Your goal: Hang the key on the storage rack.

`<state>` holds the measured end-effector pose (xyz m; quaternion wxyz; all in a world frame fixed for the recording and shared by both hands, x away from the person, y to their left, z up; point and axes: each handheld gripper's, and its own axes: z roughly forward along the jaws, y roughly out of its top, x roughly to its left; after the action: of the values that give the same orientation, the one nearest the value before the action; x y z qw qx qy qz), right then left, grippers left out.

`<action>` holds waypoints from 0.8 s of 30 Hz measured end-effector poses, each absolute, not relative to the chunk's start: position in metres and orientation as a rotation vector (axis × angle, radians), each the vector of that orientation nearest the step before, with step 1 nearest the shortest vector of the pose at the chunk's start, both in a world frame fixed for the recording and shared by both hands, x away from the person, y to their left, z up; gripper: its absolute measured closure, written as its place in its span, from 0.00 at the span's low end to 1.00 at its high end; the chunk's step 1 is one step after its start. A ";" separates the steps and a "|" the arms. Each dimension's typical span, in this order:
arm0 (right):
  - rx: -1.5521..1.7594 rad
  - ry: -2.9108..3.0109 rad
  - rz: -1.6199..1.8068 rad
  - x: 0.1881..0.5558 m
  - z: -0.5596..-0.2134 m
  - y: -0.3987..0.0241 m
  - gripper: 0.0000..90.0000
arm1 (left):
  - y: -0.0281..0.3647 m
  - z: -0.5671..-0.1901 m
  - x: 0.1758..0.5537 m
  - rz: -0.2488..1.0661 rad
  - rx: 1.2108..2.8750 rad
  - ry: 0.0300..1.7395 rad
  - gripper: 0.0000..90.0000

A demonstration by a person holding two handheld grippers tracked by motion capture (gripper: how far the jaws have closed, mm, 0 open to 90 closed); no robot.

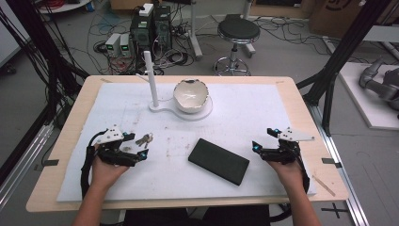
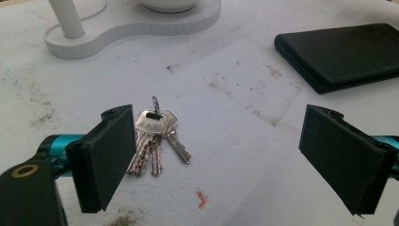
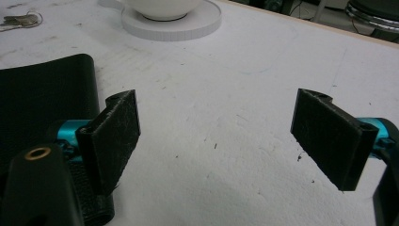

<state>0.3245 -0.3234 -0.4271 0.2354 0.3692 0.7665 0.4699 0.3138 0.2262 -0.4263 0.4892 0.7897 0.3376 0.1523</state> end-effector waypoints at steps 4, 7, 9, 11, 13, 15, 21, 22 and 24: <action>1.033 2.084 1.296 0.324 -0.429 -0.326 0.18 | 0.226 -0.426 0.314 0.365 1.909 0.825 0.13; 1.035 2.094 1.349 0.323 -0.430 -0.327 0.18 | 0.226 -0.427 0.317 0.366 1.902 0.830 0.13; 1.018 2.108 1.355 0.324 -0.430 -0.326 0.18 | 0.226 -0.427 0.318 0.356 1.893 0.836 0.13; 1.001 2.124 1.350 0.323 -0.430 -0.323 0.18 | 0.224 -0.426 0.319 0.348 1.889 0.834 0.13; 0.983 2.141 1.347 0.322 -0.430 -0.321 0.18 | 0.223 -0.426 0.320 0.344 1.892 0.829 0.16; 0.980 2.145 1.347 0.322 -0.430 -0.321 0.18 | 0.221 -0.425 0.325 0.334 1.900 0.837 0.17; 0.980 2.171 1.349 0.328 -0.431 -0.317 0.18 | 0.210 -0.423 0.345 0.296 1.968 0.873 0.27; 0.979 2.177 1.349 0.328 -0.432 -0.316 0.18 | 0.207 -0.423 0.352 0.288 1.970 0.897 0.31; 0.985 2.183 1.347 0.328 -0.432 -0.316 0.18 | 0.207 -0.423 0.356 0.286 1.973 0.909 0.34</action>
<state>0.3279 -0.3158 -0.4315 0.1954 0.3514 0.7792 0.4808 0.3555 0.2066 -0.4229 0.4575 0.8007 0.3691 0.1161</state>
